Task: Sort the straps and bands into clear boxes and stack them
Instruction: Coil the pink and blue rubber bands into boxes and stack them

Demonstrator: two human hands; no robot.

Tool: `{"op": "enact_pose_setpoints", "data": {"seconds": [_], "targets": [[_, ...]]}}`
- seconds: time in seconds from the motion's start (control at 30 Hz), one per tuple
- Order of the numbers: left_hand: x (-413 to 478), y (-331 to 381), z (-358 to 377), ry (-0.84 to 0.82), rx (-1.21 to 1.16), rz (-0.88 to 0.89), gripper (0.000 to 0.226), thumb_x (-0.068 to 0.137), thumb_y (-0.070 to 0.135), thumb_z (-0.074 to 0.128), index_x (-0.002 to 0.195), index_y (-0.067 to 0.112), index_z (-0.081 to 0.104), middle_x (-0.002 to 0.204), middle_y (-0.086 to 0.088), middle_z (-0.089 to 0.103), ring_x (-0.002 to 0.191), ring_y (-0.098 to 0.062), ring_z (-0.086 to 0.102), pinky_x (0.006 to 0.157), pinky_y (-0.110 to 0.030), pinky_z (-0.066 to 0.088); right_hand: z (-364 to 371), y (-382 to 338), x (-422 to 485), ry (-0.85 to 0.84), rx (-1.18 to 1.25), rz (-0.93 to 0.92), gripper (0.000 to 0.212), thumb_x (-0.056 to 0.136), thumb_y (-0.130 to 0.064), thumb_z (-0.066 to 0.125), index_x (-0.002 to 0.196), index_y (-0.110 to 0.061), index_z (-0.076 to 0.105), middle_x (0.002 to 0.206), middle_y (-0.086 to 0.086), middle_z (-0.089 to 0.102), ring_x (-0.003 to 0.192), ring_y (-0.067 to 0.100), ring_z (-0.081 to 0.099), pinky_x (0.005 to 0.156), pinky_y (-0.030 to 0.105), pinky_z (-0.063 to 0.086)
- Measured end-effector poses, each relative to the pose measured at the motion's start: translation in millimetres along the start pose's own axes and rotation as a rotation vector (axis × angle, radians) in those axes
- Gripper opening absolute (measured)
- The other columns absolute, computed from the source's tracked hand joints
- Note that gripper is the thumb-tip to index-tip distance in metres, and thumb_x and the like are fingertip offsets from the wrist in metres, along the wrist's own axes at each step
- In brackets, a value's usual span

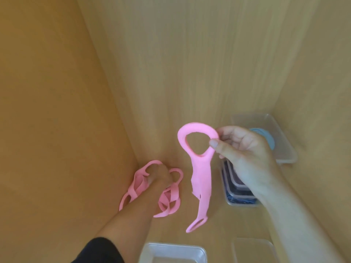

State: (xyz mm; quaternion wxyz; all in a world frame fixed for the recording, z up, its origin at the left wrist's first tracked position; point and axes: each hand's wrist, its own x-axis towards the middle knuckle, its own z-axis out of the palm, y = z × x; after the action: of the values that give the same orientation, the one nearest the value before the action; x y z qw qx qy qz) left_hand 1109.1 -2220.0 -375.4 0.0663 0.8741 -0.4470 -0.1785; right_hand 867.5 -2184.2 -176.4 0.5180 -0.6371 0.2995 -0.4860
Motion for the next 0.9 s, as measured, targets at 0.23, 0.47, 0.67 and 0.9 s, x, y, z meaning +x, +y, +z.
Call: {"op": "enact_pose_setpoints", "data": {"seconds": [0.23, 0.47, 0.67, 0.9], "targets": [[-13.2, 9.1, -17.3, 0.061, -0.559, 0.003, 0.022, 0.09, 0.033, 0.06, 0.073, 0.02, 0.054, 0.065, 0.003, 0.058, 0.064, -0.019, 0.055, 0.054, -0.027, 0.039, -1.1, -1.7, -3.2, -0.005, 0.015, 0.051, 0.015, 0.086, -0.01, 0.076, 0.086, -0.025, 0.077, 0.081, -0.001, 0.074, 0.069, 0.008, 0.061, 0.064, 0.016, 0.049], [-60.1, 27.9, -87.0, 0.058, -0.778, 0.379, 0.021, 0.092, 0.009, 0.056, 0.111, 0.0, 0.058, 0.103, -0.023, 0.067, 0.089, -0.041, 0.061, 0.083, -0.056, 0.052, 5.4, -17.0, 3.1, -0.025, 0.025, 0.045, 0.018, 0.083, -0.017, 0.076, 0.085, -0.035, 0.078, 0.079, -0.007, 0.074, 0.07, 0.007, 0.062, 0.062, 0.016, 0.049], [-91.3, 30.2, -147.5, 0.154, -0.904, 0.44, 0.031, 0.091, -0.007, 0.058, 0.121, -0.007, 0.054, 0.119, -0.027, 0.064, 0.106, -0.042, 0.063, 0.09, -0.058, 0.052, 13.7, -44.7, 7.4, -0.064, 0.098, -0.003, 0.01, 0.074, -0.024, 0.077, 0.084, -0.023, 0.079, 0.077, -0.002, 0.073, 0.065, 0.01, 0.06, 0.06, 0.019, 0.05], [-128.7, 35.7, -213.4, 0.194, -0.976, 0.591, 0.026, 0.092, -0.014, 0.05, 0.116, -0.013, 0.058, 0.099, -0.016, 0.069, 0.074, -0.004, 0.065, 0.058, -0.013, 0.05, 28.9, -70.5, 16.3, -0.099, 0.132, -0.051, 0.006, 0.088, -0.005, 0.072, 0.092, -0.008, 0.073, 0.072, 0.001, 0.07, 0.061, 0.01, 0.058, 0.058, 0.019, 0.05]]}}
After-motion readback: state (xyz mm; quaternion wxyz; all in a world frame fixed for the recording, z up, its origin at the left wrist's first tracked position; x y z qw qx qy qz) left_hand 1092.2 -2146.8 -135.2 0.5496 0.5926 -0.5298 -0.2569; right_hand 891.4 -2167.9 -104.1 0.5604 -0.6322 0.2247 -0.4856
